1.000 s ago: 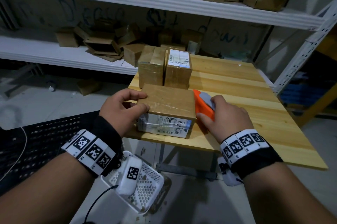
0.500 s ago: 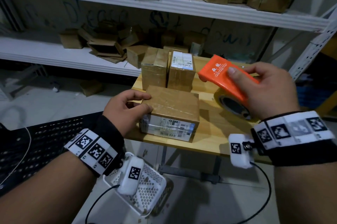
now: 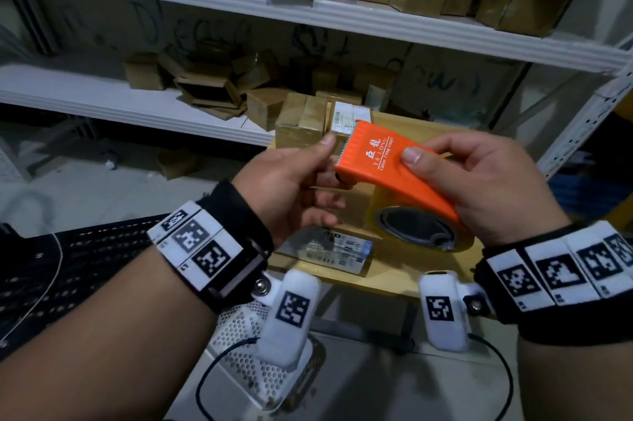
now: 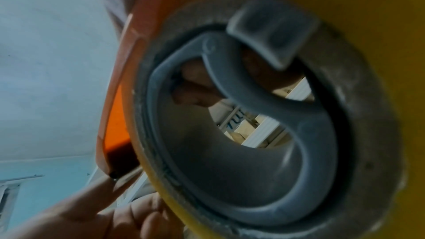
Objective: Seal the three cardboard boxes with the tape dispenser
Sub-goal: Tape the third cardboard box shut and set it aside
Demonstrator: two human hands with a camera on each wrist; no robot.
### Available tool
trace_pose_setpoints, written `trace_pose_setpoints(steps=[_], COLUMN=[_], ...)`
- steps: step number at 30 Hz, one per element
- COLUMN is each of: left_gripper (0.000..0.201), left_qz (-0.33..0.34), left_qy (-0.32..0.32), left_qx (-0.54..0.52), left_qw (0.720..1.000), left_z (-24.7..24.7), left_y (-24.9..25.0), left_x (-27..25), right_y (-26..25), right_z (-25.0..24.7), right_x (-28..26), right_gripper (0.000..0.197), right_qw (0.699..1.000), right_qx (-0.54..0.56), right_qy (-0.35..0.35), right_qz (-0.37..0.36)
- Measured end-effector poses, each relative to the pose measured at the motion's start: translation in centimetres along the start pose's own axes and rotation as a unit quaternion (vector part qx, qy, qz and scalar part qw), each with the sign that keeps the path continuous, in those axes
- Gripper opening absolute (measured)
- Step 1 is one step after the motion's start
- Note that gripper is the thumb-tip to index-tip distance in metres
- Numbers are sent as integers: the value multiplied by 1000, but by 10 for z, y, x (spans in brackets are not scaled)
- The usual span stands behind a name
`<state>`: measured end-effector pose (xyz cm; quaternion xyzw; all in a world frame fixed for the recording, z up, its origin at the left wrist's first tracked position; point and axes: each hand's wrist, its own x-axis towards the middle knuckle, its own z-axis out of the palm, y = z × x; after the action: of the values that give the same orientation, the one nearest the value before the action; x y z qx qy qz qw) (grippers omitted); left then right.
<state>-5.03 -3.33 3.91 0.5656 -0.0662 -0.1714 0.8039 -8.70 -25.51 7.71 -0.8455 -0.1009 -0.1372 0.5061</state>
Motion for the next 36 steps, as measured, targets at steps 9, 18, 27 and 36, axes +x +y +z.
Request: trace_pose_setpoints(steps=[9, 18, 27, 36], left_gripper=[24, 24, 27, 34], left_qz=[103, 184, 150, 108], left_qy=[84, 162, 196, 238], left_qx=[165, 377, 416, 430], left_qw=[977, 893, 875, 864], left_z=[7, 3, -19, -47], left_y=[-7, -3, 5, 0], left_x=[5, 5, 8, 20], right_y=[-4, 0, 17, 30], right_z=[-1, -9, -19, -20], right_x=[3, 7, 7, 9], right_gripper=[37, 48, 35, 29], right_qw=[999, 994, 992, 984], right_qx=[-30, -101, -92, -122], right_qy=[-11, -25, -13, 9], right_qz=[14, 27, 83, 132])
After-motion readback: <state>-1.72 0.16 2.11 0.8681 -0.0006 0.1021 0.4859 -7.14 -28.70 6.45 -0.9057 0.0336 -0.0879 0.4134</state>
